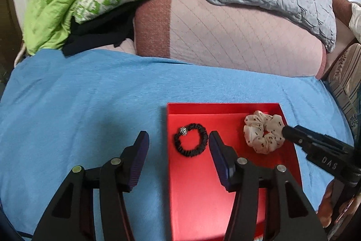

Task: Organize jewelry
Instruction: 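Open both tools to release the hair tie and scrunchie in the tray, then move both tools back over the remaining accessories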

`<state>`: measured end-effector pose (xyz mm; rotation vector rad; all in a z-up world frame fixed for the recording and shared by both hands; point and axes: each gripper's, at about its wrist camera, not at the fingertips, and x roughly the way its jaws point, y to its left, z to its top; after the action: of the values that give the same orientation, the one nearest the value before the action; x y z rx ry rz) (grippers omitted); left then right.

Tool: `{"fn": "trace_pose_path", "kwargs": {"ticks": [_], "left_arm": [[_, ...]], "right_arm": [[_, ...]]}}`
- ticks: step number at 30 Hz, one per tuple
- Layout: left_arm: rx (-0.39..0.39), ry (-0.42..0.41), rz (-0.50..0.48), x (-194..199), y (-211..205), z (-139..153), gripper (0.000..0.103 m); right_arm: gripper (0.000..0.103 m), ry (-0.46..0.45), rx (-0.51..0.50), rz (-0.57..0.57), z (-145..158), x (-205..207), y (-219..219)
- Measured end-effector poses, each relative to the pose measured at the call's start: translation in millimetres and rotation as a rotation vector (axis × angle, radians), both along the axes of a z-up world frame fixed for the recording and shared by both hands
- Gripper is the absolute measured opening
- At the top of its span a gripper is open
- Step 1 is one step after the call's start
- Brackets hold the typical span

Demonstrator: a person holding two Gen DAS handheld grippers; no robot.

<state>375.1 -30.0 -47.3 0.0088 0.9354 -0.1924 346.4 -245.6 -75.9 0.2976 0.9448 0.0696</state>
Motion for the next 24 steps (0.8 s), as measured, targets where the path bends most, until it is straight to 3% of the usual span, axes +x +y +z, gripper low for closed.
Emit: {"fn": "trace_pose_path", "kwargs": {"ticks": [11, 24], "left_arm": [[0.024, -0.04, -0.004, -84, 11, 24, 0.054], [-0.012, 0.003, -0.013, -173, 24, 15, 0.054]], "right_arm": [[0.047, -0.062, -0.032, 0.011, 43, -70, 8], [0.047, -0.073, 0.003, 0.049, 41, -168, 17]]}}
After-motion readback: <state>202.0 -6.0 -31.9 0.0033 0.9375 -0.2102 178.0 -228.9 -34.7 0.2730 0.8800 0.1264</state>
